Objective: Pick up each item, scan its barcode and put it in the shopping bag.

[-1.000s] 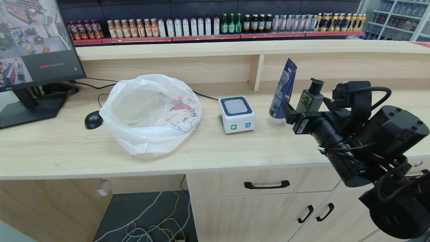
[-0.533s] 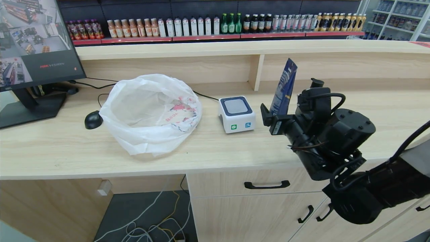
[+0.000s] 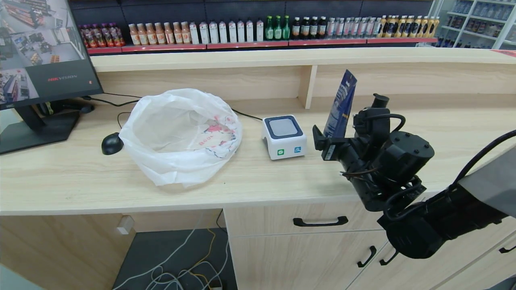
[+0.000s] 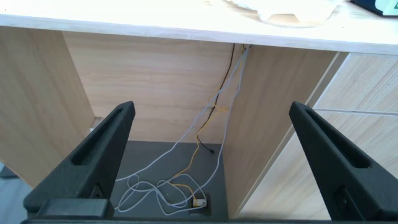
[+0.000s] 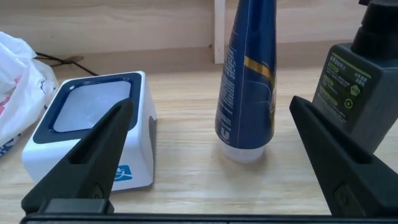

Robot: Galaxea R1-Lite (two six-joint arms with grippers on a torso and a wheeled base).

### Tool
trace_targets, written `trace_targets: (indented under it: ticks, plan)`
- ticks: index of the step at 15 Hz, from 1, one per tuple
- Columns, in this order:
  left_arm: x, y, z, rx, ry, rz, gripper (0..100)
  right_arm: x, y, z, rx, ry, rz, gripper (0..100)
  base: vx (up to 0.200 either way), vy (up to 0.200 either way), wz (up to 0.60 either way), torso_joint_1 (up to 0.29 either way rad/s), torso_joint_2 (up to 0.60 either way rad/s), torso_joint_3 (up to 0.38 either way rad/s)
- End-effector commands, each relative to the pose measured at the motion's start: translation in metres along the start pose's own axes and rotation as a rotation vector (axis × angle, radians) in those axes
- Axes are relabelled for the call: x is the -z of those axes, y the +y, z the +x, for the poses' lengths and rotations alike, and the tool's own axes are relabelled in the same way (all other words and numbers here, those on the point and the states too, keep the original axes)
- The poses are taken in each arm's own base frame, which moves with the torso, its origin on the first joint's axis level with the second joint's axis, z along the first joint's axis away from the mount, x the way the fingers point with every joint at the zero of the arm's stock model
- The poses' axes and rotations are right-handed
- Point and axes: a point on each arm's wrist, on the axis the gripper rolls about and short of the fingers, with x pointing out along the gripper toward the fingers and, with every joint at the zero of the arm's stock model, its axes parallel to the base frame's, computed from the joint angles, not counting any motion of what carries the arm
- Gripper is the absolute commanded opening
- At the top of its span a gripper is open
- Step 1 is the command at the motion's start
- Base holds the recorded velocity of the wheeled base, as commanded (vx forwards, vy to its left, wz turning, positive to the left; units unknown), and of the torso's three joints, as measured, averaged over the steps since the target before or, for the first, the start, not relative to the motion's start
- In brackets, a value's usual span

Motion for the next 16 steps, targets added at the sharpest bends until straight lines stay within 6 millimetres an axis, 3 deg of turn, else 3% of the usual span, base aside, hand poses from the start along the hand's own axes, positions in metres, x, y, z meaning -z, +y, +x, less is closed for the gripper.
trace_targets:
  ticks: [1, 5, 16]
  plan:
    - [0.0, 0.0, 0.0, -0.001, 0.0, -0.001, 100, 0.002, -0.009, 0.002, 0.021, 0.007, -0.012, 100, 0.0, 0.0, 0.0, 0.0, 0.0, 0.0]
    - [0.0, 0.0, 0.0, -0.001, 0.0, -0.001, 100, -0.004, -0.018, 0.01, -0.013, -0.018, -0.014, 100, 0.0, 0.0, 0.0, 0.0, 0.0, 0.0]
    - [0.0, 0.0, 0.0, -0.001, 0.0, -0.001, 100, -0.021, -0.015, 0.031, -0.009, -0.017, 0.016, 100, 0.0, 0.0, 0.0, 0.0, 0.0, 0.0]
